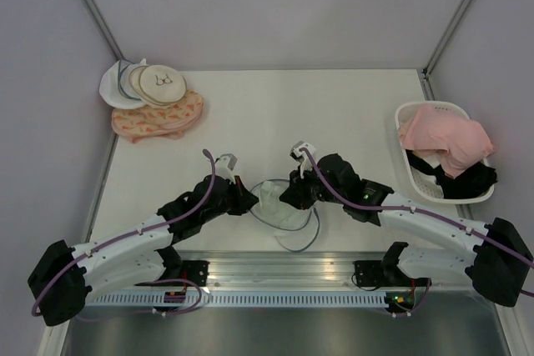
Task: Unzip the laundry bag and remove the bra
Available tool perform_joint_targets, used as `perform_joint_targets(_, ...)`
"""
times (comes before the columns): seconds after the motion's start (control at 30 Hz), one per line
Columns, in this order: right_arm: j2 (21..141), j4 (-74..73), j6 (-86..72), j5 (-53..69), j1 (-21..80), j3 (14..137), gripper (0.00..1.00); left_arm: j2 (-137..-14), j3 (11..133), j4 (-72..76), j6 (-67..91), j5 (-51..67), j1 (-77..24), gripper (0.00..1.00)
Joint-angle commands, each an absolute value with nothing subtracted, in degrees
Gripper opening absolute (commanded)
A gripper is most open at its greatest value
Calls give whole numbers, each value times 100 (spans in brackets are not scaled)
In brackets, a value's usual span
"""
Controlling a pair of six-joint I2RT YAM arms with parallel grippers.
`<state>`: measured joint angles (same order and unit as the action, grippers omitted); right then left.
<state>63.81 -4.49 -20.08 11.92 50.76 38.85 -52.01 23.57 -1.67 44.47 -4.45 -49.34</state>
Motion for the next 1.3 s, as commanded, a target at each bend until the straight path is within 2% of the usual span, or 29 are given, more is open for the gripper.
perform_joint_targets(0.0, 6433, -106, -2056, 1398, 5063, 4105, 20, -5133, 2549, -123, 4342, -554, -4966, 2)
perform_joint_targets(0.03, 6468, -105, -2065, 1363, 5063, 4113, 9, -5124, 2549, -123, 4359, -545, -4966, 2)
perform_joint_targets(0.1, 6530, -132, -2057, 1292, 5063, 4122, 1, -5115, 2531, -105, 4368, -528, -4966, 2)
perform_joint_targets(0.3, 6531, -97, -2004, 1554, 5063, 4149, 0, -5264, 2523, -53, 4403, -554, -4957, 2)
perform_joint_targets(0.4, 6118, 184, -2065, 1959, 5054, 4104, 1, -5387, 2505, -35, 4456, -554, -4966, 2)
perform_joint_targets(0.53, 5609, 18, -2074, 1689, 5028, 4367, 1, -5484, 2408, 237, 4482, -580, -4957, 2)
perform_joint_targets(0.73, 5388, -966, -1934, -454, 4957, 5000, 0, -5625, 2356, 272, 4535, -677, -4966, 2)
perform_joint_targets(0.97, 5098, -1643, -1767, -3624, 4642, 5808, 0, -5660, 2373, 272, 4605, -852, -4957, 2)
perform_joint_targets(1.1, 5080, -1907, -1530, -4585, 4194, 6282, 0, -5713, 2426, 272, 4605, -861, -4948, 2)
perform_joint_targets(1.27, 5097, -1846, -1327, -5027, 3229, 6670, 1, -5739, 2417, 255, 4605, -809, -4931, 2)
